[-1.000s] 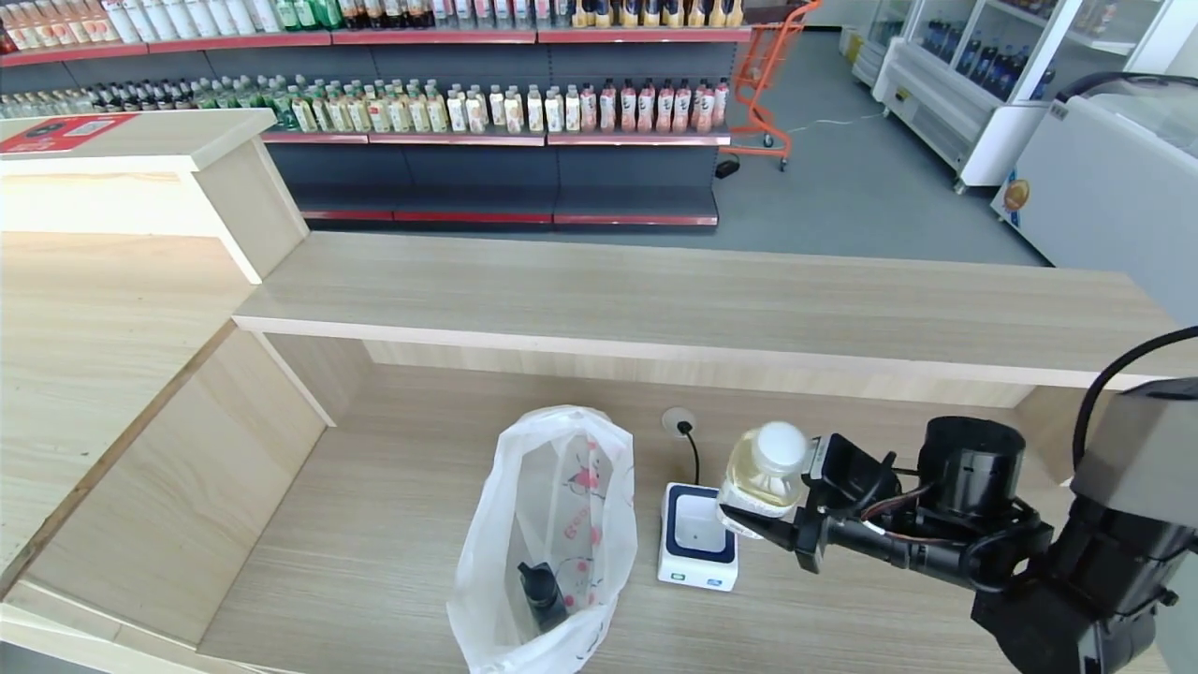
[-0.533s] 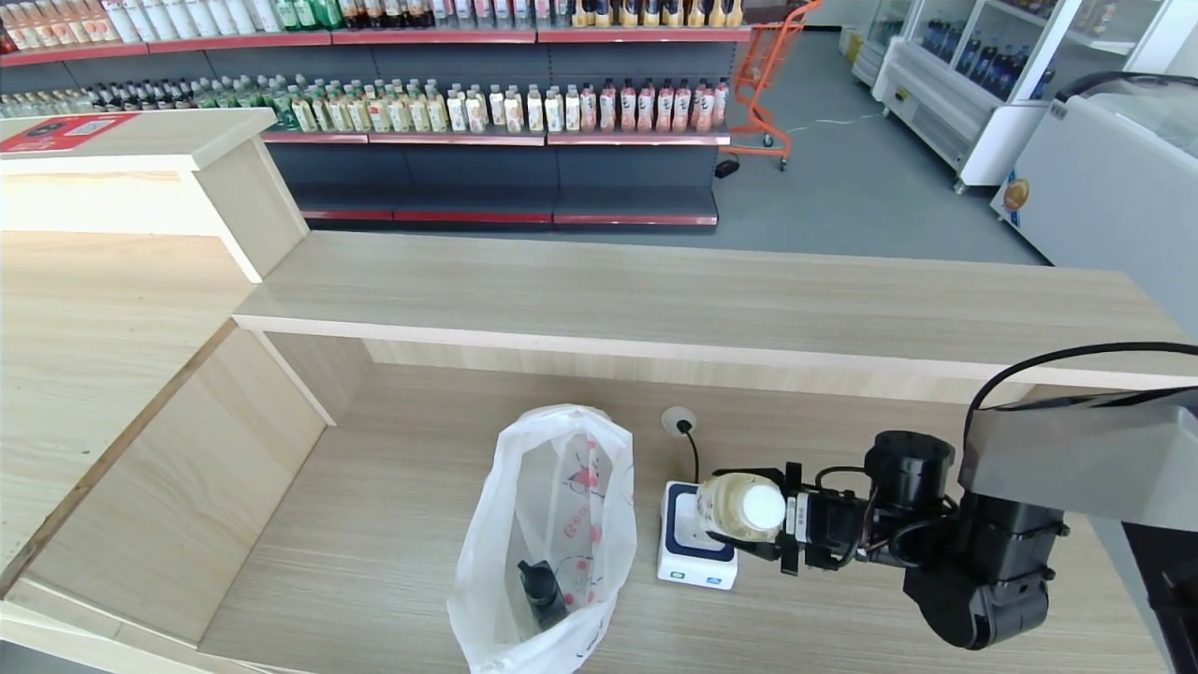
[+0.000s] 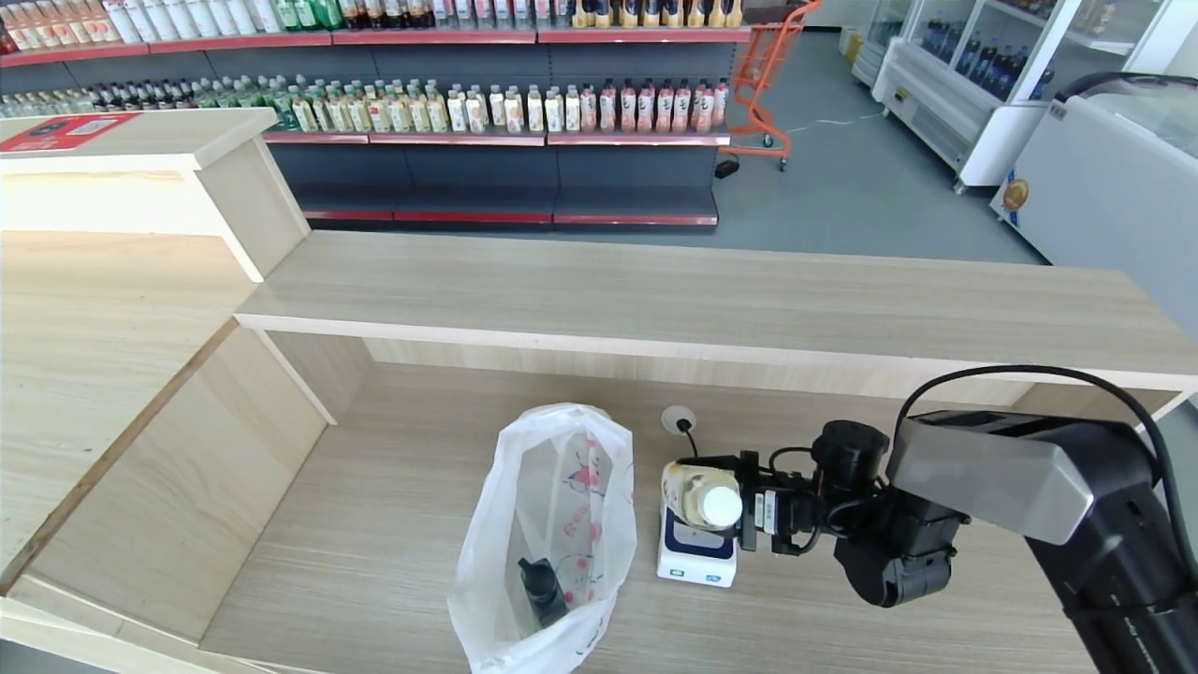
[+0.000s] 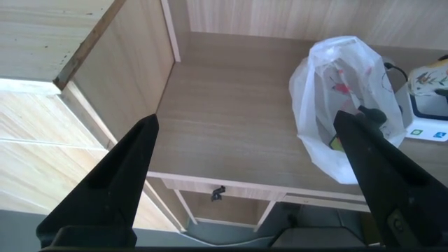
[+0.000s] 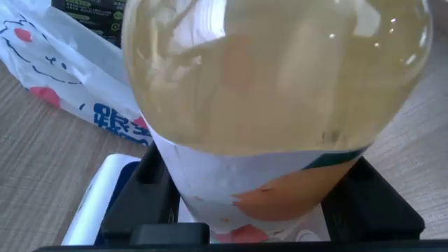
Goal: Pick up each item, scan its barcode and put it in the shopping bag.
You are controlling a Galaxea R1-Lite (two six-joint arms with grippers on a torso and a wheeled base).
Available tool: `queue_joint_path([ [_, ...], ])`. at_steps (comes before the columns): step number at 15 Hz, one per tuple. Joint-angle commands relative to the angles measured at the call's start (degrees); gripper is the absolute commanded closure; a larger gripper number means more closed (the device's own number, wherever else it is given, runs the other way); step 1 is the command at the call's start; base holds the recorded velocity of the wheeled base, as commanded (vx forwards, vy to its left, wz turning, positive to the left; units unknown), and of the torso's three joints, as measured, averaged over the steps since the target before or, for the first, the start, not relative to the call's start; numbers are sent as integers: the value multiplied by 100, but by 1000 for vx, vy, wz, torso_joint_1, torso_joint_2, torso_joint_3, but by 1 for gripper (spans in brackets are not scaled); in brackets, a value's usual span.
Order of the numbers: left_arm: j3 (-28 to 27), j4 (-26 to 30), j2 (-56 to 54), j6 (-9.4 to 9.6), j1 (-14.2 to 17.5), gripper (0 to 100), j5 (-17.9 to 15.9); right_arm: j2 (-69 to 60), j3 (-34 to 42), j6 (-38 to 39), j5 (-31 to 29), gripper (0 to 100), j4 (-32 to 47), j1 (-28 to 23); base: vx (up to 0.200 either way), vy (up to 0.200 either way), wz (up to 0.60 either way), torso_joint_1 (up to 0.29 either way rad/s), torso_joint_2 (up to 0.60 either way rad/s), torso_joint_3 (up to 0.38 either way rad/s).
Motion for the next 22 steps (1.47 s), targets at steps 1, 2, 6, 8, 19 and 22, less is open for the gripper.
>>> queue_joint_path([
  [1,0,0,-2,-1,0,0,0,280,-204,2,-16,100,56,91,0,0,0,0,0,0],
  [2,0,0,-2,-1,0,0,0,280,-204,2,-25,100,65,91,0,0,0,0,0,0],
  [6,0,0,-2,-1,0,0,0,-89,-134,46,2,100,127,-32,0,0,0,0,0,0],
  [8,0,0,-2,-1,0,0,0,-414,121,178,28,100,100,-32,0,0,0,0,0,0],
  [19,0,0,-2,-1,0,0,0,-2479,894,4379,-2705,100,1164,539,0,0,0,0,0,0],
  [22,0,0,-2,-1,0,0,0,-1583,33,4845,-2872,100,1164,1128,0,0,0,0,0,0],
])
